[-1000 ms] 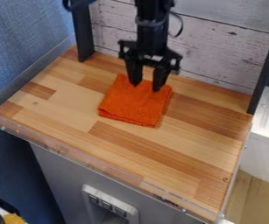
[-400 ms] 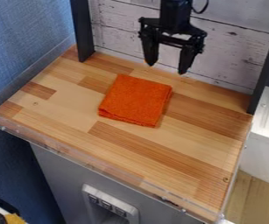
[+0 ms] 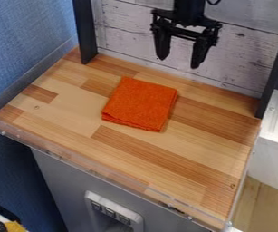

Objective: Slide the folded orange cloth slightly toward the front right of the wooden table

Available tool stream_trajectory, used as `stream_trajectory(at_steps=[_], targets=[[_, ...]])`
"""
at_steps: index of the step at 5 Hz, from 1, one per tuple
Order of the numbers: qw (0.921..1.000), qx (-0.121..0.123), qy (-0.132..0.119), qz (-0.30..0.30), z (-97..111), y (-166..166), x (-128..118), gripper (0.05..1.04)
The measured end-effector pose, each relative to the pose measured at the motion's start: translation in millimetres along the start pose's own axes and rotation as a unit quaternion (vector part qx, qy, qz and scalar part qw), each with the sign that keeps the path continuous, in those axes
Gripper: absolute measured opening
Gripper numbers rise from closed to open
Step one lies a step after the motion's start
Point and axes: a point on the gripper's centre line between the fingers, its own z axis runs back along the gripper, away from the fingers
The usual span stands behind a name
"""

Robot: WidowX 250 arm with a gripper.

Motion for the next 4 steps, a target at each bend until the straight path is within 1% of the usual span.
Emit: stream_trajectory(at_steps=[1, 4], targets=[[1.0, 0.0, -0.004, -0.002, 2.4, 0.0, 3.4, 0.994], [1.0, 0.0, -0.004, 0.007, 2.4, -1.2, 3.3, 0.997]])
